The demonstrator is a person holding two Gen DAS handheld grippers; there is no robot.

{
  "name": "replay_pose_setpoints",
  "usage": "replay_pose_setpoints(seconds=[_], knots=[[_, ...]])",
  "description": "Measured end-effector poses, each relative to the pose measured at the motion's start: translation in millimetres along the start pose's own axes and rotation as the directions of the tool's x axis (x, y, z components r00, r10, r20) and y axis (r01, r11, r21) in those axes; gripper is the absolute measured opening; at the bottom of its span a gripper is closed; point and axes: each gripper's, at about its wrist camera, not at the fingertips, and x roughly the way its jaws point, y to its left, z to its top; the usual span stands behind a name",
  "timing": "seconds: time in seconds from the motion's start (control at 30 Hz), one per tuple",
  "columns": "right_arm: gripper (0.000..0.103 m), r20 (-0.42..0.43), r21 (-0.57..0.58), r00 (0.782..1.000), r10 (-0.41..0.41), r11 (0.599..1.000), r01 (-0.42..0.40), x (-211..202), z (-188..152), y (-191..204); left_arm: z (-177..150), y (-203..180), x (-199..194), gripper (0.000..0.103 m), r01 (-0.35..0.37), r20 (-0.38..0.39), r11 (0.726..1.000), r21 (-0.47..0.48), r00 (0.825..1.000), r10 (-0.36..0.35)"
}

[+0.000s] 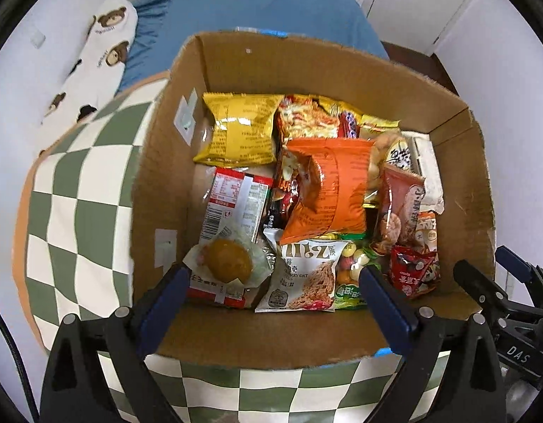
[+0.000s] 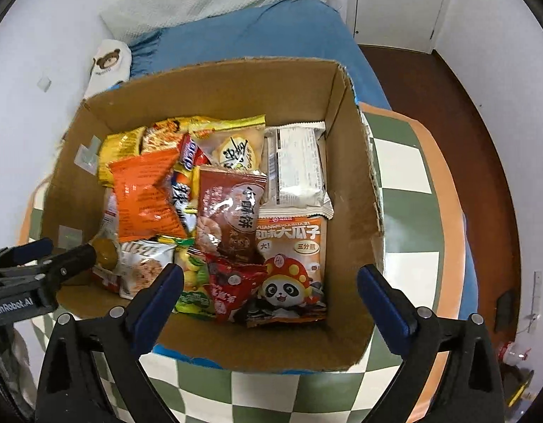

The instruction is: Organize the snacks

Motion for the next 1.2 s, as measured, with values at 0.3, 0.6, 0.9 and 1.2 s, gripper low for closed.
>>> replay_pose_setpoints(seconds=[0.3,0.6,0.9,1.2], knots=[[0.101,0.099,-0.001,0.995,0.011,1.000,-0.011,-50,-22,2,-31,-10,-56,0.099,-0.009,0.138,1.000,0.030,0.990,0.004],[0.102,0.276,-0.023,0.961,-0.024,0.999,0.032,-135,-66,8,-80,-14,-124,0.099,0.015,0.277,0.999,0.037,0.961,-0.024],[0.103,0.429,-0.039,0.902,-0.040,0.997,0.063,-220,-125,17,-140,-15,-185,0.099,-0.033,0.406,0.999,0.023,0.914,0.021],[0.103,0.505,-0.048,0.862,-0.027,0.997,0.059,-278,-177,25,-188,-17,-232,0.099,-0.067,0.484,0.997,0.026,0.874,0.046]])
